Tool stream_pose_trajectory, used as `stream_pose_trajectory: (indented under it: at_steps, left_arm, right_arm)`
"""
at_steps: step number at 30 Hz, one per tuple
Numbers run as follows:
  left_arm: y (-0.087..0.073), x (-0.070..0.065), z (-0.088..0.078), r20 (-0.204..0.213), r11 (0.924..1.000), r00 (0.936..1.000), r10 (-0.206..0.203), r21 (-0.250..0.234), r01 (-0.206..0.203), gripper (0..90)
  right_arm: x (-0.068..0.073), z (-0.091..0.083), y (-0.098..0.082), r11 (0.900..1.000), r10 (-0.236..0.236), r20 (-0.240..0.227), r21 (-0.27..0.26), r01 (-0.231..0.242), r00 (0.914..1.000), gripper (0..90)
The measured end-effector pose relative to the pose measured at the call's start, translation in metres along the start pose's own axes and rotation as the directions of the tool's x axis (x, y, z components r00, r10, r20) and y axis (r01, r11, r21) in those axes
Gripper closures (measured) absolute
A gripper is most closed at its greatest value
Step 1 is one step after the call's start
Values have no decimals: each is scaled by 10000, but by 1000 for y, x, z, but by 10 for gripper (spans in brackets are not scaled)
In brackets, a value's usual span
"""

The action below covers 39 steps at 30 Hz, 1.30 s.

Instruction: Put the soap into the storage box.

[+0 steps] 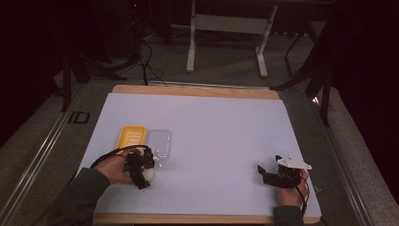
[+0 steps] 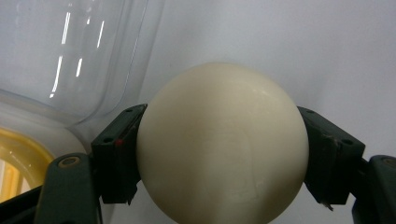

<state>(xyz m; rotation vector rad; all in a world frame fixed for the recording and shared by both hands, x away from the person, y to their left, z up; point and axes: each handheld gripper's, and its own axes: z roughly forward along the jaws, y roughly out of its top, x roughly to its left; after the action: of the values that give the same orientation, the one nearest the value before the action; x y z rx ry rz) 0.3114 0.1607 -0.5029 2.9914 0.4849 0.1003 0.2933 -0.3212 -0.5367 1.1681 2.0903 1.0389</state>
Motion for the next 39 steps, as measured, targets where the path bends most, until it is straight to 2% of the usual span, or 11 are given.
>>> stream_pose_trajectory:
  at_steps: [21, 39]
  left_arm:
    - [-11, 6, -9, -113, 9997, 9998, -187, 124, 189, 252]
    - [-18, 14, -30, -452, 9992, 9982, -396, 34, 398, 253]
  right_arm:
    - [0, 0, 0, 10000, -3, 15, -1, 3, 10000, 141]
    - [0, 0, 0, 10000, -5, 23, -5, 5, 10000, 142]
